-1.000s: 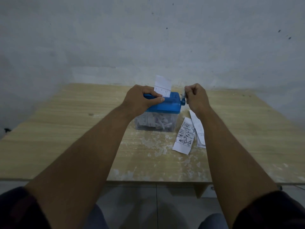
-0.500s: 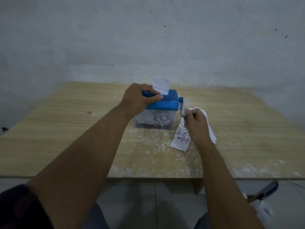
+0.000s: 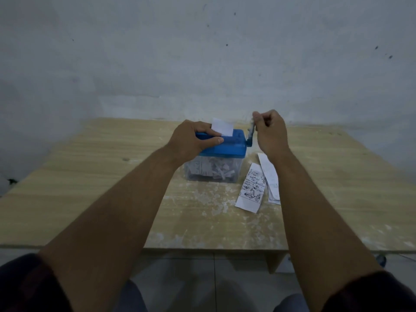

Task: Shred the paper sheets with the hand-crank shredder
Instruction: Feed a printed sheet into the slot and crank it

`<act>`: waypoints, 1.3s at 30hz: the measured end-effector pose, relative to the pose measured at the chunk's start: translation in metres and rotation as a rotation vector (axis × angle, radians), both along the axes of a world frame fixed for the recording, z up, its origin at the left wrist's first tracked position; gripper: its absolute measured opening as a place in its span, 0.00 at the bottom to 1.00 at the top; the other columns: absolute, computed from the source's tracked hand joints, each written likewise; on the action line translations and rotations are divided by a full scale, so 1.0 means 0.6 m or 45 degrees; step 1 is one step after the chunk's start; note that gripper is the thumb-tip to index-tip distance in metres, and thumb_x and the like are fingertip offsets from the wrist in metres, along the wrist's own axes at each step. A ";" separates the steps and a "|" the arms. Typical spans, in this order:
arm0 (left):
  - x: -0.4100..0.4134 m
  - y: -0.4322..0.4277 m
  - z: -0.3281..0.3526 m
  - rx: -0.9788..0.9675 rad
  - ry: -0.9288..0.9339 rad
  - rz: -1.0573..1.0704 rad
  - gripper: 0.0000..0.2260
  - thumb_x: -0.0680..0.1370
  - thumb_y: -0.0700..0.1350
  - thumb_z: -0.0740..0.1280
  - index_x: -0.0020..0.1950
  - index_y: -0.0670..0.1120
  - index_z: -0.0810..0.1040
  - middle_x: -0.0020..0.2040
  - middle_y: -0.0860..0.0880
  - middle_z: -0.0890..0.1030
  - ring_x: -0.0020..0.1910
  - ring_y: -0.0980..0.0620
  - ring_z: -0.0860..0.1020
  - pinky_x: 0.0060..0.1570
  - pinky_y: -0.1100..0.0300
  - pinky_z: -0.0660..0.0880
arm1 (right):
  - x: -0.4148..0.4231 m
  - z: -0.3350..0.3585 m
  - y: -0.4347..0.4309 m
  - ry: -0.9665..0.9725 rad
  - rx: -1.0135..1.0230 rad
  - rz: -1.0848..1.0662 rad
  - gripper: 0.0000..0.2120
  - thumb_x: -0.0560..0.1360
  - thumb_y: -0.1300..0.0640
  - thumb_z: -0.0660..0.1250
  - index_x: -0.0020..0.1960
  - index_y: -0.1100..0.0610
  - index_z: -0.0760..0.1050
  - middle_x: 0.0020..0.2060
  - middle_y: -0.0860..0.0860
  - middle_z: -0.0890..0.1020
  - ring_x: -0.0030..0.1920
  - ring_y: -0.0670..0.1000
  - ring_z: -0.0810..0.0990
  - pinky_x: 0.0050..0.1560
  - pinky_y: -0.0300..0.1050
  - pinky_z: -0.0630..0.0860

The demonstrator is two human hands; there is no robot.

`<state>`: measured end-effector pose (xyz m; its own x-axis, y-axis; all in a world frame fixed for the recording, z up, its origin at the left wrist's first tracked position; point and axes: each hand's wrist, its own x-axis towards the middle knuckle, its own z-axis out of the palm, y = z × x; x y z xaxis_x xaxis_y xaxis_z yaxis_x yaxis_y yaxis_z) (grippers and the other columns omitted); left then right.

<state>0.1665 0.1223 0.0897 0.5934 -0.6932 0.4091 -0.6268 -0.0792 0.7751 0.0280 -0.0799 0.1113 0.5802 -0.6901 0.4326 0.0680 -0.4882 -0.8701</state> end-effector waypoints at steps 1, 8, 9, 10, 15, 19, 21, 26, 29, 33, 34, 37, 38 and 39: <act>-0.002 0.001 0.000 0.003 0.002 0.004 0.07 0.75 0.58 0.79 0.51 0.62 0.90 0.62 0.51 0.86 0.63 0.55 0.81 0.62 0.57 0.78 | 0.010 -0.007 -0.012 0.052 0.006 -0.011 0.16 0.83 0.45 0.66 0.47 0.57 0.73 0.37 0.52 0.84 0.37 0.52 0.80 0.47 0.54 0.79; -0.015 0.001 -0.002 -0.113 0.050 -0.023 0.07 0.76 0.49 0.80 0.52 0.50 0.91 0.52 0.57 0.87 0.50 0.63 0.84 0.45 0.70 0.78 | 0.009 -0.124 -0.028 0.153 0.225 0.074 0.11 0.85 0.49 0.65 0.46 0.53 0.73 0.35 0.52 0.77 0.34 0.50 0.72 0.40 0.52 0.73; -0.016 0.001 -0.003 -0.123 0.061 -0.025 0.06 0.75 0.48 0.80 0.52 0.50 0.91 0.53 0.58 0.87 0.50 0.63 0.84 0.45 0.71 0.78 | -0.001 -0.135 -0.019 0.122 0.269 0.098 0.07 0.86 0.53 0.64 0.49 0.53 0.74 0.36 0.52 0.76 0.33 0.48 0.71 0.39 0.51 0.73; -0.016 0.002 -0.002 -0.128 0.067 -0.028 0.06 0.75 0.48 0.81 0.51 0.50 0.91 0.53 0.58 0.87 0.51 0.64 0.84 0.46 0.72 0.78 | -0.009 -0.146 -0.014 0.083 0.291 0.117 0.04 0.86 0.56 0.63 0.52 0.52 0.74 0.36 0.52 0.75 0.33 0.48 0.71 0.37 0.50 0.72; -0.016 0.007 0.000 -0.112 0.104 -0.044 0.04 0.75 0.50 0.81 0.48 0.58 0.90 0.59 0.55 0.87 0.57 0.63 0.83 0.51 0.69 0.80 | -0.038 -0.173 -0.009 0.115 0.183 0.142 0.09 0.86 0.61 0.62 0.52 0.47 0.70 0.38 0.50 0.76 0.34 0.47 0.71 0.38 0.48 0.69; -0.017 0.007 0.001 -0.090 0.095 -0.007 0.05 0.74 0.50 0.81 0.48 0.58 0.90 0.64 0.52 0.85 0.59 0.67 0.79 0.52 0.74 0.77 | -0.059 -0.182 -0.003 0.243 0.005 0.164 0.08 0.86 0.55 0.64 0.49 0.46 0.70 0.36 0.49 0.76 0.32 0.44 0.71 0.36 0.47 0.70; -0.018 0.006 0.001 -0.093 0.087 -0.001 0.05 0.74 0.50 0.81 0.49 0.56 0.90 0.64 0.51 0.85 0.56 0.69 0.78 0.52 0.75 0.76 | -0.080 -0.185 0.005 0.225 -0.021 0.196 0.10 0.85 0.54 0.65 0.47 0.44 0.70 0.34 0.51 0.75 0.32 0.49 0.71 0.36 0.50 0.70; -0.019 0.006 0.000 -0.116 0.122 -0.024 0.05 0.74 0.48 0.81 0.49 0.56 0.90 0.56 0.59 0.86 0.58 0.66 0.82 0.53 0.72 0.78 | -0.130 -0.163 0.057 -0.082 0.166 0.312 0.11 0.83 0.65 0.64 0.45 0.54 0.70 0.40 0.67 0.78 0.35 0.55 0.70 0.36 0.49 0.70; -0.019 0.006 -0.001 -0.144 0.134 -0.063 0.06 0.75 0.46 0.81 0.51 0.52 0.91 0.54 0.62 0.86 0.55 0.66 0.83 0.51 0.71 0.78 | -0.141 -0.126 0.079 -0.201 0.136 0.318 0.10 0.83 0.66 0.64 0.46 0.56 0.71 0.39 0.65 0.79 0.35 0.55 0.71 0.35 0.48 0.71; -0.014 0.008 0.005 -0.089 0.102 -0.093 0.08 0.75 0.48 0.80 0.54 0.52 0.91 0.59 0.57 0.87 0.59 0.63 0.83 0.56 0.69 0.79 | -0.121 -0.063 0.079 -0.341 0.098 0.255 0.07 0.84 0.63 0.65 0.47 0.56 0.71 0.42 0.60 0.85 0.35 0.55 0.75 0.35 0.48 0.73; -0.011 0.009 0.006 -0.072 0.106 -0.103 0.09 0.75 0.48 0.80 0.54 0.52 0.90 0.59 0.58 0.87 0.59 0.63 0.83 0.58 0.68 0.79 | -0.109 -0.049 0.074 -0.343 0.077 0.236 0.06 0.84 0.62 0.65 0.48 0.58 0.71 0.43 0.61 0.85 0.36 0.56 0.75 0.35 0.48 0.73; -0.010 0.010 0.005 -0.063 0.102 -0.095 0.09 0.75 0.49 0.81 0.54 0.52 0.91 0.58 0.59 0.87 0.59 0.64 0.83 0.59 0.70 0.78 | -0.068 -0.021 0.043 -0.321 0.099 0.196 0.08 0.85 0.59 0.64 0.49 0.60 0.70 0.41 0.62 0.84 0.36 0.56 0.77 0.33 0.47 0.72; -0.012 0.007 0.003 -0.078 0.097 -0.086 0.09 0.75 0.49 0.81 0.54 0.52 0.91 0.58 0.59 0.87 0.59 0.64 0.82 0.57 0.71 0.77 | -0.054 -0.015 0.031 -0.301 0.118 0.174 0.09 0.85 0.58 0.64 0.48 0.59 0.70 0.41 0.64 0.84 0.36 0.55 0.77 0.33 0.46 0.72; -0.014 0.005 0.001 -0.099 0.093 -0.074 0.09 0.75 0.49 0.81 0.54 0.52 0.91 0.58 0.59 0.87 0.58 0.65 0.82 0.55 0.73 0.77 | -0.040 -0.012 0.019 -0.274 0.136 0.151 0.09 0.85 0.56 0.64 0.47 0.58 0.70 0.42 0.65 0.83 0.36 0.55 0.78 0.32 0.46 0.73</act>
